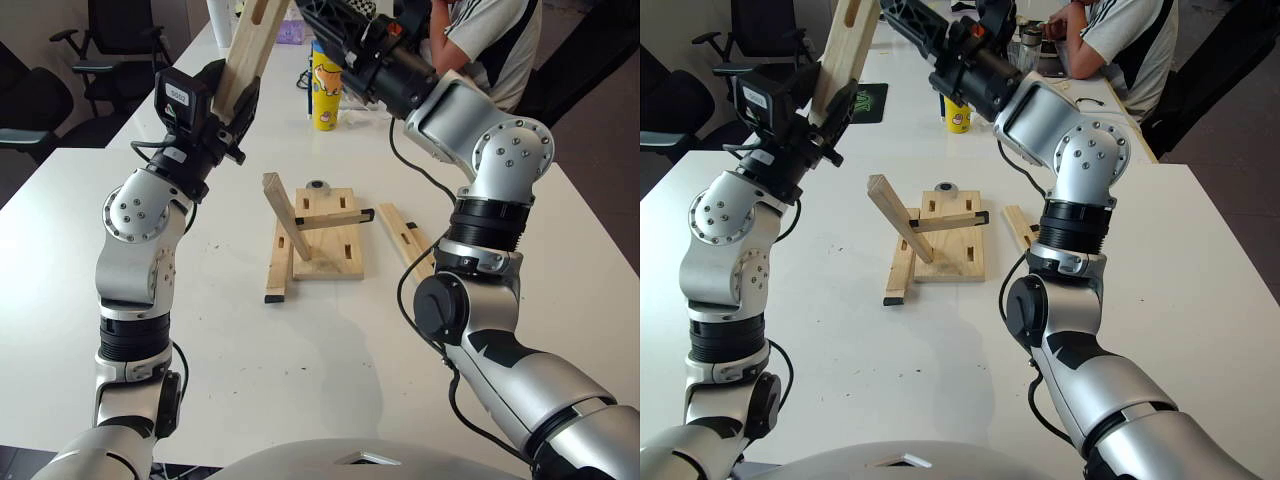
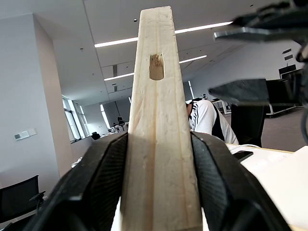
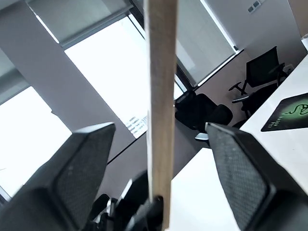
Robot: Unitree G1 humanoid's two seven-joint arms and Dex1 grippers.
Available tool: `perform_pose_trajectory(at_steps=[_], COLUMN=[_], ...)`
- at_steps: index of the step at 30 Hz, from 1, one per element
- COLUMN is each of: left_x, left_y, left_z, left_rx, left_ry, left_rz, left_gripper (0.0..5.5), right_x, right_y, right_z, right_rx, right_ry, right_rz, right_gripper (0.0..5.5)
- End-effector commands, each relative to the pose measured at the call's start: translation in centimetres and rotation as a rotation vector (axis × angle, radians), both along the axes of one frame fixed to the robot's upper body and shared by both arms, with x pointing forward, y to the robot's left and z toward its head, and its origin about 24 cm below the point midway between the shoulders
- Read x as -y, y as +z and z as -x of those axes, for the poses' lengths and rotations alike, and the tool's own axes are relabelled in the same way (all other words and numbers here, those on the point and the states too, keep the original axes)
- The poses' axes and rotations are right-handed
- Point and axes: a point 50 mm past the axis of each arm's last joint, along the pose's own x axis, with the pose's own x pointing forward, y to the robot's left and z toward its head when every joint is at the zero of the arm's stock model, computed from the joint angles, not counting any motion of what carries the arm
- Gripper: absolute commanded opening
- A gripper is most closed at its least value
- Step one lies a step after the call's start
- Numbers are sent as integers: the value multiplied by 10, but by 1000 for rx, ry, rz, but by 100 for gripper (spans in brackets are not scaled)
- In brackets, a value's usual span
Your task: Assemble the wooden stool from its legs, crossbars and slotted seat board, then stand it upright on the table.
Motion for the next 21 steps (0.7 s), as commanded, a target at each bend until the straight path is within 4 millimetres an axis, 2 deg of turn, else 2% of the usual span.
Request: perform_pose_trajectory(at_steps=[1,13,16,21], left_x=[5,8,4,0], left_y=[-5,-12,-17,-22], left_z=[5,9,9,12], left_rx=[-25,-44,-63,-83], left_ry=[-71,-137,-128,-129], left_rz=[-47,-101,-127,-164], left_gripper=[204,204,204,204], right_x=[-2,4,7,8], right_y=[14,11,13,16], right_z=[0,-14,-16,-13], right_rx=[2,-26,-22,-1], right_ry=[18,-45,-59,-48], right_rz=[-39,-28,-34,-33], right_gripper=[350,350,324,250])
